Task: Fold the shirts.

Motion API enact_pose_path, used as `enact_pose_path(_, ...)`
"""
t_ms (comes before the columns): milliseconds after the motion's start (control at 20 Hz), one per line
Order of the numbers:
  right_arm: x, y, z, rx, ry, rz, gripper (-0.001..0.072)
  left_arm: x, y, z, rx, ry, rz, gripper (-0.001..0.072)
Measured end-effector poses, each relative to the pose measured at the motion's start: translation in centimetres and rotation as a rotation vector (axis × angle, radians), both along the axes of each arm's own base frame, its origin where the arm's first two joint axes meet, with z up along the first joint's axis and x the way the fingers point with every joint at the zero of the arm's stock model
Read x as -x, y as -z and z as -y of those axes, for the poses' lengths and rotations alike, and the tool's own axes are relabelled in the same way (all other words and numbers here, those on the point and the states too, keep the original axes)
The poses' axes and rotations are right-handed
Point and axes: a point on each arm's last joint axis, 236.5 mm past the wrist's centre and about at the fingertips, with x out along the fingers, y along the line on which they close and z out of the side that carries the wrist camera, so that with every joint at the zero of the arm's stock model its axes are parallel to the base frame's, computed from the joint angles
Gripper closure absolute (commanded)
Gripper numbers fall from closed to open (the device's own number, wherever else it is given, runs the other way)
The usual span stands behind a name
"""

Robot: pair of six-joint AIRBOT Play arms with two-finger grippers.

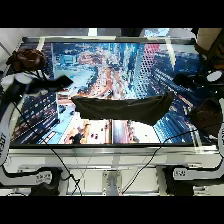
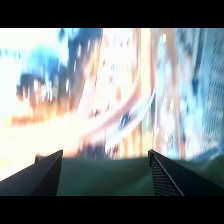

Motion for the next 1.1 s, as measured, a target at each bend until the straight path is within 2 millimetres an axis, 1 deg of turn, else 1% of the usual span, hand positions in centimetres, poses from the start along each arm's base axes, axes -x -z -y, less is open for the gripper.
enact_pose_path(50,0.0,-1.1,-0.2,0.006,-0.017,0.005,0.0415,-0.7,-2.7,-0.3,-0.006,0.013,0.049,0.0116)
enact_pose_path(100,0.2,-2.1,-0.4,0.02,-0.043,0.008,0.0502,-1.1,-5.2,-0.4,-0.014,0.037,0.09,0.0117)
enact_pose_path(150,0.7,-3.1,-0.7,0.042,-0.079,0.006,0.0544,-1.1,-7.9,-0.4,-0.021,0.067,0.128,0.012)
enact_pose_path(200,1.5,-4.0,-0.9,0.066,-0.115,0.001,0.0542,-0.8,-10.3,-0.4,-0.031,0.099,0.16,0.0184)
enact_pose_path(250,2.3,-5.1,-1.0,0.103,-0.149,0.001,0.0533,-0.3,-12.9,-0.2,-0.044,0.135,0.193,0.023)
enact_pose_path(300,3.4,-6.0,-0.8,0.142,-0.173,-0.011,0.0498,0.4,-15.1,0.0,-0.059,0.169,0.222,0.0233)
enact_pose_path(400,6.1,-7.4,0.1,0.222,-0.195,-0.058,0.0498,2.0,-18.6,0.6,-0.091,0.234,0.267,0.0233)
enact_pose_path(450,7.8,-7.8,0.9,0.255,-0.196,-0.097,0.0498,3.0,-19.9,1.0,-0.104,0.262,0.282,0.0233)
enact_pose_path(500,9.4,-7.9,1.7,0.273,-0.19,-0.137,0.0497,3.8,-20.7,1.2,-0.116,0.284,0.288,0.0233)
enact_pose_path(550,11.1,-7.9,2.5,0.278,-0.178,-0.177,0.0473,4.5,-21.1,1.4,-0.125,0.307,0.285,0.0233)
enact_pose_path(600,12.7,-7.4,3.2,0.271,-0.163,-0.22,0.0444,5.2,-21.3,1.6,-0.134,0.326,0.279,0.0233)
enact_pose_path(700,15.8,-5.2,3.9,0.21,-0.134,-0.307,0.0444,6.1,-21.3,1.6,-0.151,0.353,0.26,0.0233)
enact_pose_path(750,17.1,-3.5,3.7,0.158,-0.127,-0.348,0.0443,6.3,-21.1,1.5,-0.162,0.36,0.25,0.0233)
enact_pose_path(800,18.4,-1.6,3.1,0.098,-0.131,-0.389,0.0444,6.5,-21.0,1.4,-0.172,0.363,0.241,0.0233)
enact_pose_path(850,19.3,0.1,2.1,0.033,-0.14,-0.415,0.0443,6.7,-20.7,1.2,-0.18,0.363,0.229,0.0233)
enact_pose_path(950,20.8,3.6,-0.1,-0.091,-0.152,-0.444,0.0443,6.7,-20.4,0.8,-0.197,0.351,0.208,0.0233)
enact_pose_path(1050,20.9,6.2,-2.3,-0.199,-0.143,-0.419,0.0443,6.8,-20.1,0.5,-0.203,0.341,0.193,0.0233)
enact_pose_path(1100,20.6,7.1,-3.2,-0.246,-0.135,-0.394,0.0442,6.8,-20.0,0.4,-0.204,0.336,0.183,0.0233)
